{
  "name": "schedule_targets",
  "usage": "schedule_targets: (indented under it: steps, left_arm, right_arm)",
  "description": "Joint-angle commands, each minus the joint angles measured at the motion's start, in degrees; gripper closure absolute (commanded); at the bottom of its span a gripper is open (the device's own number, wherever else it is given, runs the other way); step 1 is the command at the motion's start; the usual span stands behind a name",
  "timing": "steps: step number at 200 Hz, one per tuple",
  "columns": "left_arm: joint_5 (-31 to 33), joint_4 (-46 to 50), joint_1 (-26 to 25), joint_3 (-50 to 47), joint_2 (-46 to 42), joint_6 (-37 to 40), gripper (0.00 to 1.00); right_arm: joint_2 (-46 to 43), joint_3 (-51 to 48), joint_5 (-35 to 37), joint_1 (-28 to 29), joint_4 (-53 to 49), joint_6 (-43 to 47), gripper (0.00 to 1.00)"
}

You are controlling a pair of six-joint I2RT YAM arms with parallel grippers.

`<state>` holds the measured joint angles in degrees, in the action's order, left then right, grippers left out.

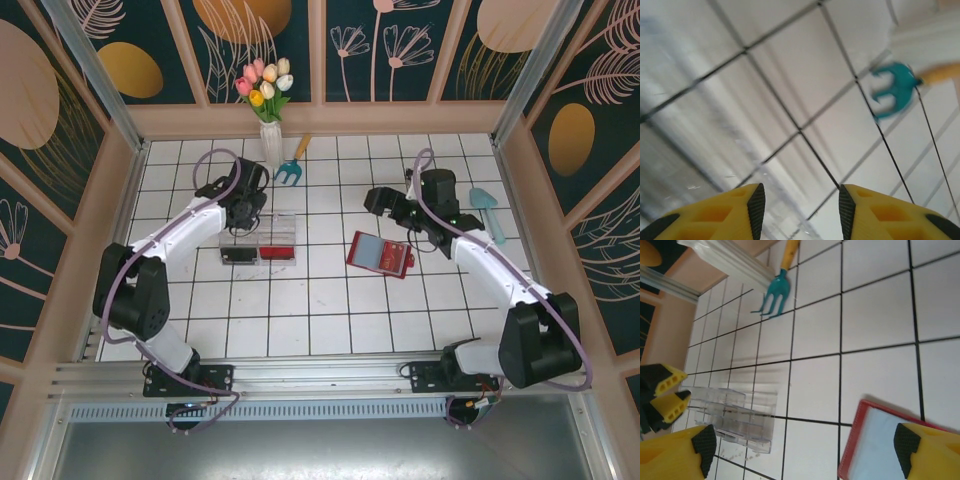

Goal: Take the credit cards out of the card holder

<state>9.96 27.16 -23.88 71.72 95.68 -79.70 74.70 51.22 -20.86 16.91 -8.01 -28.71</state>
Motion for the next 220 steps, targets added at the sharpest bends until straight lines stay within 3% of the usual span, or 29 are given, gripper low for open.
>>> schedule_targets:
  steps: [1,17,35,63,130,220]
  left_arm:
    - [-6.11,-7.22,-2.76,2.66,2.14,17.38,0.56]
    - [-7.5,-8.28,-6.11,5.77,5.2,22.44,0.57]
    - [-12.8,-12.11,-9.56,8.21,8.4,25.95,0.57]
    - [-24.16,-15.91,-13.02,12.29,15.8,27.98,0.59]
    - [-35.07,-15.9,-19.99,20.24,27.78,33.22,0.62]
    - [-39.28,-13.79,-23.05,25.06,36.35,35.16,0.64]
  right_arm:
    - [-1.92,-3.77,1.8,-0.59,-1.5,-2.2,0.13]
    - [-2.39,-6.37,1.78,-1.0,-1.48,-3.14,0.19]
    - [-2.79,-9.25,2.14,-1.34,-1.53,-4.04,0.32]
    - [-2.53,-12.5,5.21,-2.31,-3.06,-4.99,0.63]
    - [3.34,-17.21,6.52,-5.96,-0.28,-4.28,0.99]
    - [9.82,-16.94,8.22,-6.0,0.26,-3.38,1.0]
